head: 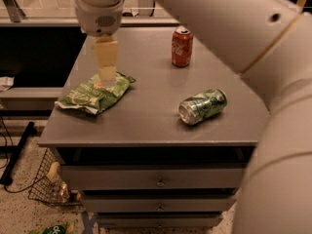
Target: Pick green jalapeno chip bag
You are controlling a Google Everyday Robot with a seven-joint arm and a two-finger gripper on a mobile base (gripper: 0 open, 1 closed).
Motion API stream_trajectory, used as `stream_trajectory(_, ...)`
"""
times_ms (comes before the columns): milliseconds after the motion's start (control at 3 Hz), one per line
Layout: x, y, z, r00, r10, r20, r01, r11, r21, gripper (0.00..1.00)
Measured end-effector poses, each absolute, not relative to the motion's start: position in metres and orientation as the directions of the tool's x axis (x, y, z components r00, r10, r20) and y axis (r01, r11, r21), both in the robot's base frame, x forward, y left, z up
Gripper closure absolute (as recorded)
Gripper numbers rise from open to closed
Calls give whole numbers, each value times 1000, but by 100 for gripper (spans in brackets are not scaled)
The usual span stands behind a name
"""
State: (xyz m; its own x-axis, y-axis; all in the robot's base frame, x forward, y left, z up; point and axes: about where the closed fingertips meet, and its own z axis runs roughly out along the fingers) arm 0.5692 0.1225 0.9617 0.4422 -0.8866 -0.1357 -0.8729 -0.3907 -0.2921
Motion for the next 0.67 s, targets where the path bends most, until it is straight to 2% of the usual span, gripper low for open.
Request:
stream_trajectory(333,600,161,927,456,-884,-106,-866,-413,-281,0)
stream_trajectory(667,618,161,913,446,-888,-106,-871,-404,-281,0)
